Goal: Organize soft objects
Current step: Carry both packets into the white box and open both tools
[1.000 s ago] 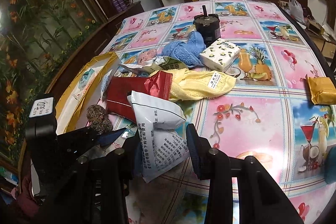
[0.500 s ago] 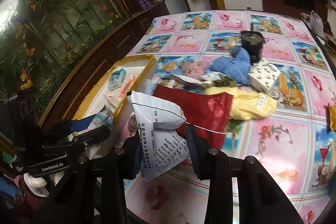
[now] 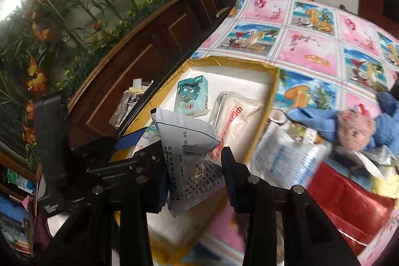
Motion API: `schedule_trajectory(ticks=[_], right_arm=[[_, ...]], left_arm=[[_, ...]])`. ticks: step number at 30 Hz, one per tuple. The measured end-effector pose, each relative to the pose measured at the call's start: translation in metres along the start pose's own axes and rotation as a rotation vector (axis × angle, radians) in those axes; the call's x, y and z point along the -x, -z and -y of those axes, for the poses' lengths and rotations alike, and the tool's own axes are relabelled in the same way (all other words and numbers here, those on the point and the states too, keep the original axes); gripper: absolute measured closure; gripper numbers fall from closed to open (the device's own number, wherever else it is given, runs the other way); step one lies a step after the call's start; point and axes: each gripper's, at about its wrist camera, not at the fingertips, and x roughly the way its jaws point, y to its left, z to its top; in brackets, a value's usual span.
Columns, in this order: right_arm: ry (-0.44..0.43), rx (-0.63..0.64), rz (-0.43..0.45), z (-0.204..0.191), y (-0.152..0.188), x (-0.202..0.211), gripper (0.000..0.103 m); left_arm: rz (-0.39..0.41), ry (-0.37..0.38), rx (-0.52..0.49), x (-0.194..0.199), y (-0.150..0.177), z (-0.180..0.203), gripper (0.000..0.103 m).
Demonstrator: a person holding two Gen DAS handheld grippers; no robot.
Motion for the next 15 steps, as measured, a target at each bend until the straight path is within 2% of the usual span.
schedule_trajectory(ticks=[1, 3, 8, 12, 15], right_arm=[[-0.001, -0.009, -0.010, 0.000, -0.003, -0.008, 0.065], [-0.001, -0.022, -0.027, 0.001, -0.008, -0.021, 0.063], [0.025, -0.047, -0.041, 0.002, -0.012, -0.036, 0.055], [-0.010, -0.077, -0.028, 0.008, -0.013, -0.038, 0.043], [-0.015, -0.074, -0.016, 0.008, -0.016, -0.036, 0.041]], left_arm=[[0.001, 0.007, 0.013, -0.003, -0.002, -0.003, 0.049], [0.006, 0.033, 0.049, -0.005, -0.005, -0.011, 0.041], [0.026, 0.109, 0.105, -0.003, -0.011, -0.025, 0.041], [0.047, 0.164, 0.143, 0.000, -0.013, -0.032, 0.040], [0.066, 0.176, 0.156, 0.006, -0.013, -0.034, 0.040]])
